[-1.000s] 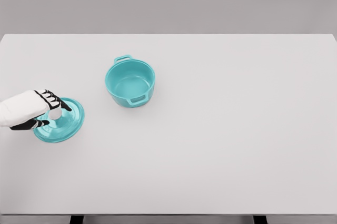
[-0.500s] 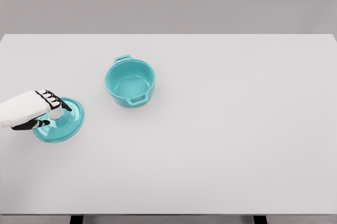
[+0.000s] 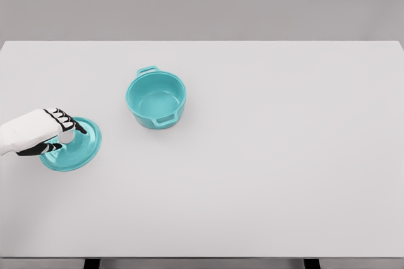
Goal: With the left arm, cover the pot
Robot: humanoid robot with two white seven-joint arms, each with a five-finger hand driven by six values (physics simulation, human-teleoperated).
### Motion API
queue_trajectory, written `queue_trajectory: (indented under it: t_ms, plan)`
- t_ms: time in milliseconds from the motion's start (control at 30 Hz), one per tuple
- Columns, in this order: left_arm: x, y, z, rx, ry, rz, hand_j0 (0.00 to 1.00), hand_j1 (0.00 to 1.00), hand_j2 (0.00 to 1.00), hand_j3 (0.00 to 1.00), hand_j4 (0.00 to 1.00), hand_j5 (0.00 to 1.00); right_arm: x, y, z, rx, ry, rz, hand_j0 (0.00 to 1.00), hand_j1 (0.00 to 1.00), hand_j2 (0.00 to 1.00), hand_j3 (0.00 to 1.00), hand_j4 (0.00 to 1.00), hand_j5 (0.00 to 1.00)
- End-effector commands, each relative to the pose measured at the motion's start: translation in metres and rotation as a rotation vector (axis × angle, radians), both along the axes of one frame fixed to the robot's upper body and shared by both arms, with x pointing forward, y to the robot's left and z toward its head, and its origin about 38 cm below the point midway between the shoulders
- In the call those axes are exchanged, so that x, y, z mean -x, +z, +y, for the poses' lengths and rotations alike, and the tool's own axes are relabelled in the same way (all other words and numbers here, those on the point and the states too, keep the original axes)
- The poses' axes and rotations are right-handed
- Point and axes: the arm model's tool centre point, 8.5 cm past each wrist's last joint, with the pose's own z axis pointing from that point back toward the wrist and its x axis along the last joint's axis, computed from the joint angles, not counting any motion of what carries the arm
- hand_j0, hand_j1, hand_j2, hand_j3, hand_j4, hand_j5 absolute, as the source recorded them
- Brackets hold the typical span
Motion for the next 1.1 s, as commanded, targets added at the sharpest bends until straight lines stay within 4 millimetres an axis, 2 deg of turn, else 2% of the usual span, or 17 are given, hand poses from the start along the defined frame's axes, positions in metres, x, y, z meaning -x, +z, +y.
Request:
queue_trajectory:
  t_ms: [0,400,567,733,1067]
  plan:
    - [-0.0002,0.0002,0.0004,0.006,0.003,0.001,0.69,0.69,0.69,0.69,0.69,0.69,-0.0001,0.0000,0.0000,0.000,0.000,0.000,1.00,1.00,1.00,1.00,1.00,1.00]
    - [0.0015,-0.0041,-0.0011,0.006,0.000,0.012,0.67,0.67,0.67,0.67,0.67,0.67,-0.0001,0.0000,0.0000,0.000,0.000,0.000,1.00,1.00,1.00,1.00,1.00,1.00]
    - [0.0015,-0.0041,-0.0011,0.006,0.000,0.012,0.63,0.63,0.63,0.63,0.63,0.63,0.0004,0.0000,0.0002,-0.001,0.000,0.001,1.00,1.00,1.00,1.00,1.00,1.00]
    - [0.0015,-0.0040,-0.0011,0.007,0.000,0.012,0.55,0.55,0.55,0.55,0.55,0.55,0.0004,0.0000,0.0002,-0.001,0.000,0.001,1.00,1.00,1.00,1.00,1.00,1.00]
    - [0.0009,-0.0022,0.0000,0.007,0.002,0.010,0.54,0.54,0.54,0.54,0.54,0.54,-0.0001,0.0000,0.0000,0.000,0.000,0.000,1.00,1.00,1.00,1.00,1.00,1.00]
